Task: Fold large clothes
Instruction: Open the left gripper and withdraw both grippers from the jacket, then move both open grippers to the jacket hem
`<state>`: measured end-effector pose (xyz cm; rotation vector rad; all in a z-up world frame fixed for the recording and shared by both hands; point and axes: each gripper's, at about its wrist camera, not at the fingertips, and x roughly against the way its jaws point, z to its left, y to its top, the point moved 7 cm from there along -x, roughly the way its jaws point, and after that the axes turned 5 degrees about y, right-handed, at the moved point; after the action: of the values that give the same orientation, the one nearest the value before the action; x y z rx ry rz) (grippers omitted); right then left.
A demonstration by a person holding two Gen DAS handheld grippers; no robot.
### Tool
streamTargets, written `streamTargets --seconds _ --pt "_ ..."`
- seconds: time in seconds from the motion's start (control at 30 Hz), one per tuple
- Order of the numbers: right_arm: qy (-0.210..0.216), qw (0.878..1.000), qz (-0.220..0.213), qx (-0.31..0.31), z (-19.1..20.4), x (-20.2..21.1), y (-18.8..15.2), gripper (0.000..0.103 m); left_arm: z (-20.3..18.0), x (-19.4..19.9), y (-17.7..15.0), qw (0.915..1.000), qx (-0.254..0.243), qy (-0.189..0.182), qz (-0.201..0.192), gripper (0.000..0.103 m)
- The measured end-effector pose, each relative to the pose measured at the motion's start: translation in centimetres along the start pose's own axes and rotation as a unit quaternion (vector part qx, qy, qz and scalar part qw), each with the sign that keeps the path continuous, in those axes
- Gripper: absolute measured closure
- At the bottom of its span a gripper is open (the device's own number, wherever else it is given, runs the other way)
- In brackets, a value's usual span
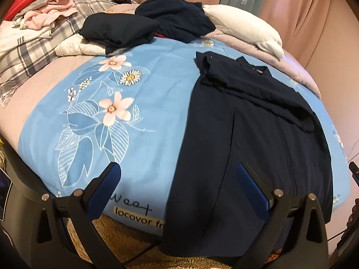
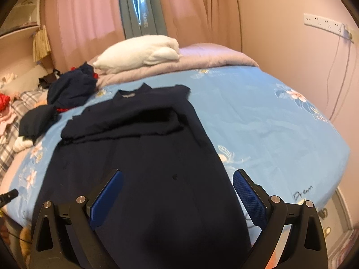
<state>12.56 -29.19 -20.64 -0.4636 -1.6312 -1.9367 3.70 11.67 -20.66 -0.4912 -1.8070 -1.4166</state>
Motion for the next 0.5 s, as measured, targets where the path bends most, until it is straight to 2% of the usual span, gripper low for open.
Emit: streamTargets --seconds 0.5 --pt "-0.016 1.0 0.025 0.006 -2.3 0.4 -2.8 0.005 -2.8 -0.5 -3.9 0.9985 -0.039 -0.02 0.031 0.0"
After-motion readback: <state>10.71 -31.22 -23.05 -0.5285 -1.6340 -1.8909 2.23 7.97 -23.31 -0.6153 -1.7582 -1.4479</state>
